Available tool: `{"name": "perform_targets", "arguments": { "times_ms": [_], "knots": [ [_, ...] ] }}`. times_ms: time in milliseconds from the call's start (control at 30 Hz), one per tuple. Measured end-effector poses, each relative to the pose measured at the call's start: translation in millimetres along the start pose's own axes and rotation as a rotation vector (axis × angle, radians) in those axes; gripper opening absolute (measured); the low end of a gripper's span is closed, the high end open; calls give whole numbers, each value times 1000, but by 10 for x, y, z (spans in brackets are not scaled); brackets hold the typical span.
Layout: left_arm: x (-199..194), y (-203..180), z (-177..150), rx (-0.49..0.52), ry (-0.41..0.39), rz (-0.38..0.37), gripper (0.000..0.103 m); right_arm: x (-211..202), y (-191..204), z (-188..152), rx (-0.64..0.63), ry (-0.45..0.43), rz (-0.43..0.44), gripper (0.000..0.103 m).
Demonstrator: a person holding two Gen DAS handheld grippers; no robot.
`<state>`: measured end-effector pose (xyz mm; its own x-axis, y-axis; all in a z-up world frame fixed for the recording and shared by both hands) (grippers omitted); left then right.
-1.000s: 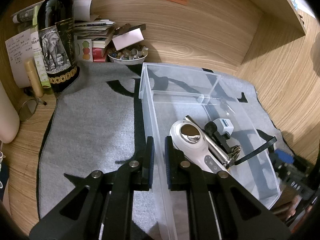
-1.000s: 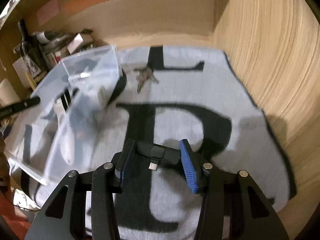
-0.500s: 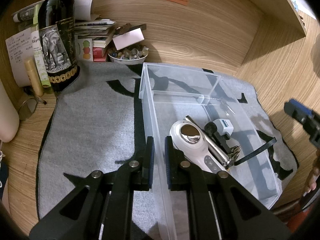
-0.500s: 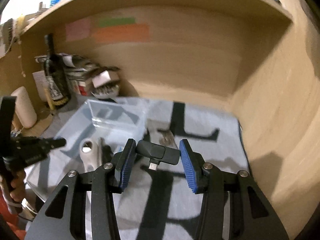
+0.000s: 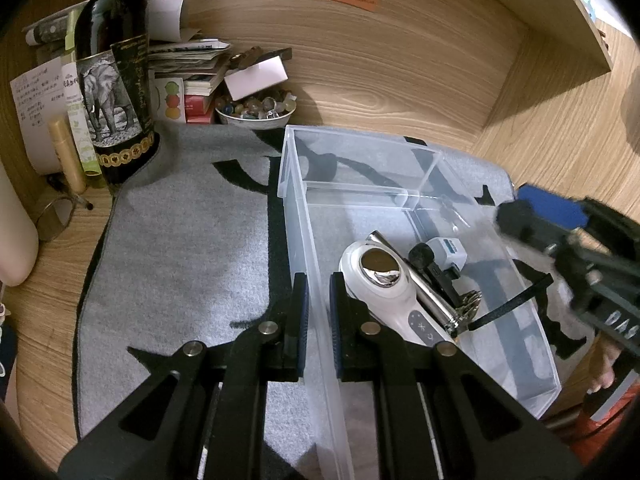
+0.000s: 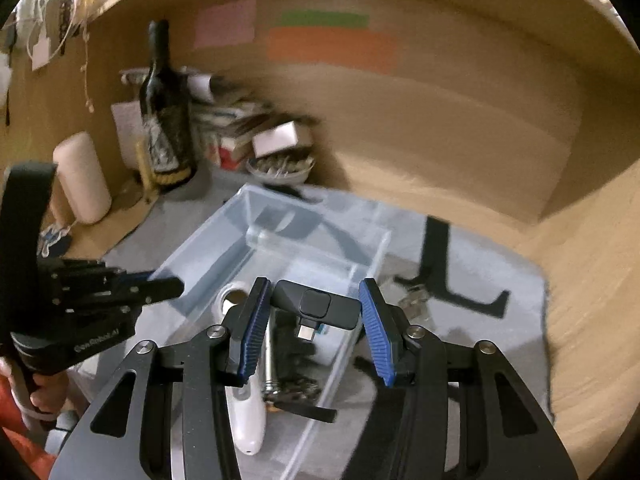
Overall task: Organize rigid objects
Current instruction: 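Place the black USB dongle into the clear box and release it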
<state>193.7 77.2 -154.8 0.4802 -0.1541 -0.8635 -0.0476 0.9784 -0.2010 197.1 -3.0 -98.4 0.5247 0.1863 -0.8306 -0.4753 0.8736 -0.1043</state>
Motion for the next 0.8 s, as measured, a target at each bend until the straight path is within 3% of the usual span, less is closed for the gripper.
{"name": "perform_targets", "arguments": {
  "times_ms": [367,800],
  "knots": [
    [0,1,-1,0,0,-1,10,392,90,-124,3,128,98,42],
    [-1,6,-1,0,0,-1,10,154,-17,-65,34,73,120,48]
  ]
}}
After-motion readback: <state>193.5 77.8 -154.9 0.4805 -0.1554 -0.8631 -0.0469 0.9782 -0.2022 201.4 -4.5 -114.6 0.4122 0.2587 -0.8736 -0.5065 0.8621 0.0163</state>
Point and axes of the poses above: each gripper's, at about its wrist camera, not at the fingertips, and x roughly the way its jaws point, y to its left, z to its top, the point moved 8 cm from there along x, roughly the way its jaws point, and after that the axes turned 15 degrees about y, right-handed, at the moved point
